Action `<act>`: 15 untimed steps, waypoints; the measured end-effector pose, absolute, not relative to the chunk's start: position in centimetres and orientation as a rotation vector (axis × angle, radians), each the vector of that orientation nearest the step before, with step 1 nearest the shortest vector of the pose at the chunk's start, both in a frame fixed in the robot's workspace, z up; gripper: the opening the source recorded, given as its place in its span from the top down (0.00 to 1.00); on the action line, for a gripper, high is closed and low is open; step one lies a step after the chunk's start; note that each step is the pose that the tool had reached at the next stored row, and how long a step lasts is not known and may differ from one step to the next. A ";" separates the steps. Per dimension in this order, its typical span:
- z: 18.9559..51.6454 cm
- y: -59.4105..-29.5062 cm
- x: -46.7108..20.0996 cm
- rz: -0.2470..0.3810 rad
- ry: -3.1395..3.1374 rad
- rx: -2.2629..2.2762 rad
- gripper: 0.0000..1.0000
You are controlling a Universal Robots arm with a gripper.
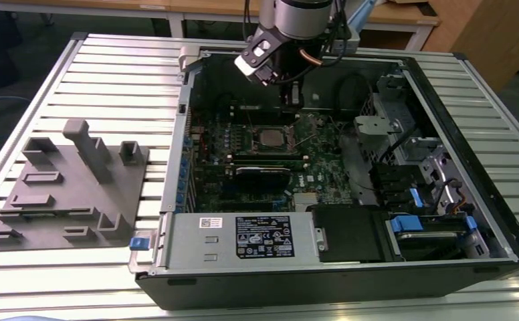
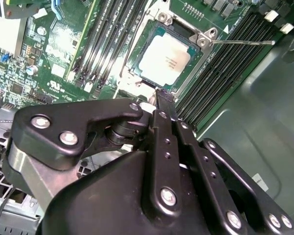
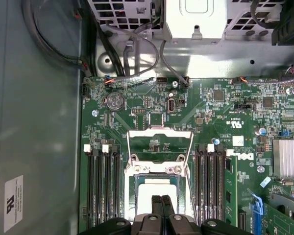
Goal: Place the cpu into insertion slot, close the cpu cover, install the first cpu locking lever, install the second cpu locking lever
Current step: 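Close the cpu cover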
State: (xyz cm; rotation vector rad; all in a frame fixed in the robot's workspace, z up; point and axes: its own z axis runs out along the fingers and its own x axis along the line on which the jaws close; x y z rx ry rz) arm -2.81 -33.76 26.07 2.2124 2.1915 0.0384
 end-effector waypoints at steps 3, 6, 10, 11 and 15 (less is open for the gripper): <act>26.1 -33.8 -2.6 0.038 2.192 2.212 0.89; 26.1 -33.8 -2.3 0.038 2.192 2.212 0.89; 26.1 -33.8 -2.0 0.038 2.191 2.212 0.89; 26.1 -33.8 -1.9 0.038 2.191 2.212 0.89; 26.1 -33.8 -1.7 0.038 2.191 2.213 0.89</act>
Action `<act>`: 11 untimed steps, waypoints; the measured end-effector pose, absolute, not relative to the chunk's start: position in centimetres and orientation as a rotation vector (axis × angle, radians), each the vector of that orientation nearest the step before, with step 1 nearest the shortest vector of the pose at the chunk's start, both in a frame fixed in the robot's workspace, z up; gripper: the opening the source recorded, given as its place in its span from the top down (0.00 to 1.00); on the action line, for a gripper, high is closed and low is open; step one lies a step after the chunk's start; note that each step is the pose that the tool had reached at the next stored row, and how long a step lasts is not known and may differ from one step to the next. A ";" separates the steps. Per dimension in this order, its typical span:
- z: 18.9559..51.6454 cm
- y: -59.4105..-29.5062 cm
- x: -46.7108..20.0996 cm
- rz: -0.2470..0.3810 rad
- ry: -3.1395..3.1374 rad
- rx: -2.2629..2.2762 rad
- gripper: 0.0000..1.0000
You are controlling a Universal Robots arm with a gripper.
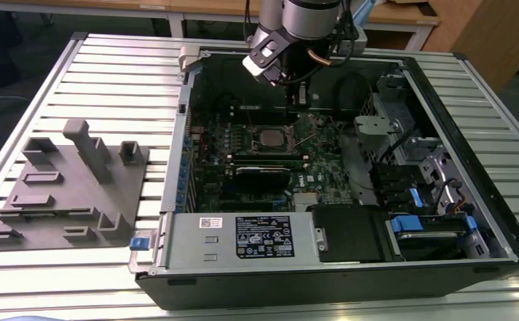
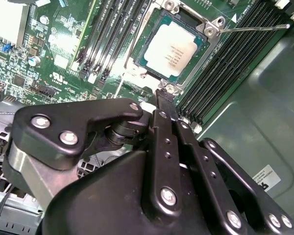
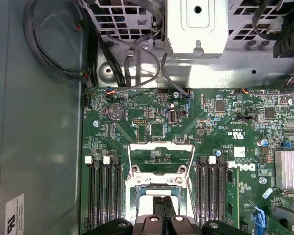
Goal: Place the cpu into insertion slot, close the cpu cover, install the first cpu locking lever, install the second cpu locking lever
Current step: 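Close the cpu cover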
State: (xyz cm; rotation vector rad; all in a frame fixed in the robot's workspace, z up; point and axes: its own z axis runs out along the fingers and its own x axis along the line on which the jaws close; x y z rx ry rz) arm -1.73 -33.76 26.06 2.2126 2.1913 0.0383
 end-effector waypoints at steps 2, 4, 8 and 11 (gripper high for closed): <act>26.1 -33.8 -1.7 0.038 2.191 2.212 0.89; 26.1 -33.8 -1.7 0.038 2.191 2.212 0.89; 26.1 -33.8 -1.7 0.039 2.192 2.212 0.89; 26.1 -33.8 -1.6 0.038 2.192 2.212 0.89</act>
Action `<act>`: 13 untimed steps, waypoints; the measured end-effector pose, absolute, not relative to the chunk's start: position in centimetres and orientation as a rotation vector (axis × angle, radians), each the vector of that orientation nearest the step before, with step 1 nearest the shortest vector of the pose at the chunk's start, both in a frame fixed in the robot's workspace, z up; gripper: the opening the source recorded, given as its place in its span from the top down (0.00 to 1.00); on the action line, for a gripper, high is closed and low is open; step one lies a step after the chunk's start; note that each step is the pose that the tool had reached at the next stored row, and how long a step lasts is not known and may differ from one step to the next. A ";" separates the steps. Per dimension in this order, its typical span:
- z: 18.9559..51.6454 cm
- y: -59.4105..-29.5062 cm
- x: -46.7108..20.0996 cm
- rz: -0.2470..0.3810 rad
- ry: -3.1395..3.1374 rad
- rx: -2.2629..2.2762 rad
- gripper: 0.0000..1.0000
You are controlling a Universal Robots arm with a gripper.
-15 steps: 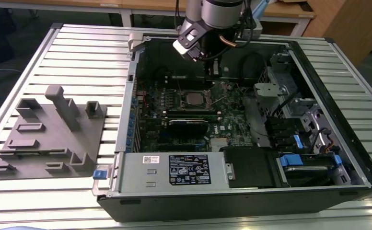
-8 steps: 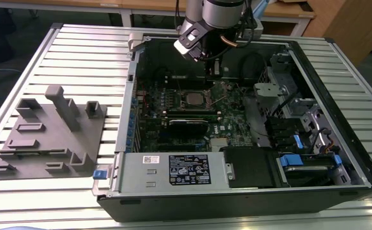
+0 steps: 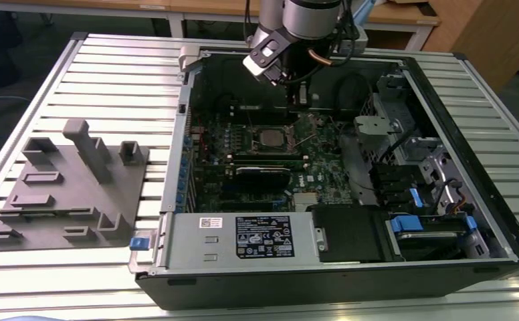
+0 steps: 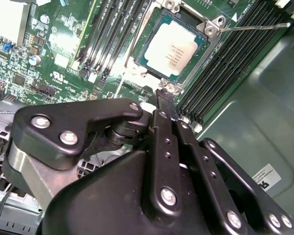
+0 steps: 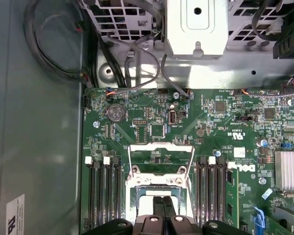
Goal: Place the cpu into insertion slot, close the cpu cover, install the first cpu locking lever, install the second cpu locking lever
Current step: 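Close the cpu cover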
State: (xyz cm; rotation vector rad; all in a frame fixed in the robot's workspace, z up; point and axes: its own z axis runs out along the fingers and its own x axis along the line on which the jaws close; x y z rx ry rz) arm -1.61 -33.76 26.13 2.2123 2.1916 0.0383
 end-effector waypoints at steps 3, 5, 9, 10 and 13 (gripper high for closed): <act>26.1 -33.8 -1.3 0.038 2.192 2.212 0.89; 26.1 -33.8 -1.1 0.038 2.191 2.212 0.89; 26.1 -33.8 -0.5 0.038 2.191 2.212 0.89; 26.1 -33.8 -0.4 0.038 2.192 2.212 0.89; 26.1 -33.8 0.0 0.038 2.191 2.213 0.89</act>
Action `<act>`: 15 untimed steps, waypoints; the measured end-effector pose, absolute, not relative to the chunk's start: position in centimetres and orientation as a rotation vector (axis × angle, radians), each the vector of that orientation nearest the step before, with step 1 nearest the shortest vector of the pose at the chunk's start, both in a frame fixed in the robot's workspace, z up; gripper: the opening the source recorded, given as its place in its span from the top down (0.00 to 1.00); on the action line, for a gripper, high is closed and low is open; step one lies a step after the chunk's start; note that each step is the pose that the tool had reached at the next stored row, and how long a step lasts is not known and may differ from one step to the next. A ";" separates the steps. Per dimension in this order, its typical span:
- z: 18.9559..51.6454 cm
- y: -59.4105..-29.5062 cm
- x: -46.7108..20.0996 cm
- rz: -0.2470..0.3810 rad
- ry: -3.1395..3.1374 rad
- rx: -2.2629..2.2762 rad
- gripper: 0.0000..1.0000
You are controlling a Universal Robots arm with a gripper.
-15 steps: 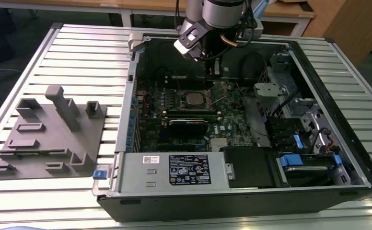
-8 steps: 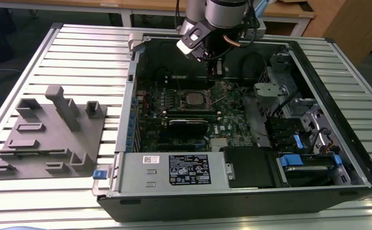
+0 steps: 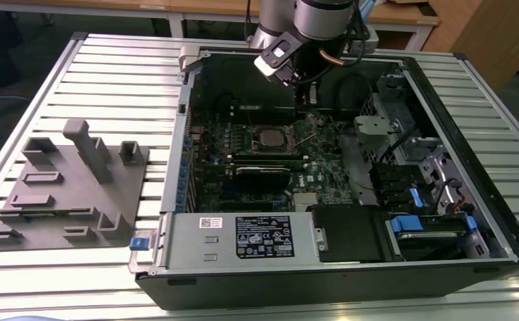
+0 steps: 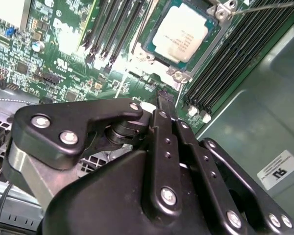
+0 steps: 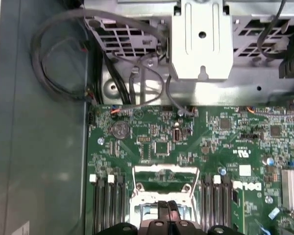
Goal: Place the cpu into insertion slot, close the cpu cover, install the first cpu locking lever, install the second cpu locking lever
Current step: 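Close the cpu cover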
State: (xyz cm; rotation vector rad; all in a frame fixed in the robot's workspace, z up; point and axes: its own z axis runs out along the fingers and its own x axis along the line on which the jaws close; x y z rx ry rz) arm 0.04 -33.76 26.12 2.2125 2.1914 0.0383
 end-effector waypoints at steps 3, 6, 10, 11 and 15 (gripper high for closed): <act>26.1 -33.8 0.4 0.038 2.191 2.212 0.89; 26.1 -33.8 0.8 0.038 2.191 2.212 0.89; 26.1 -33.8 0.9 0.038 2.191 2.213 0.89; 26.1 -33.8 0.9 0.038 2.191 2.213 0.89; 26.1 -33.8 1.1 0.038 2.191 2.212 0.89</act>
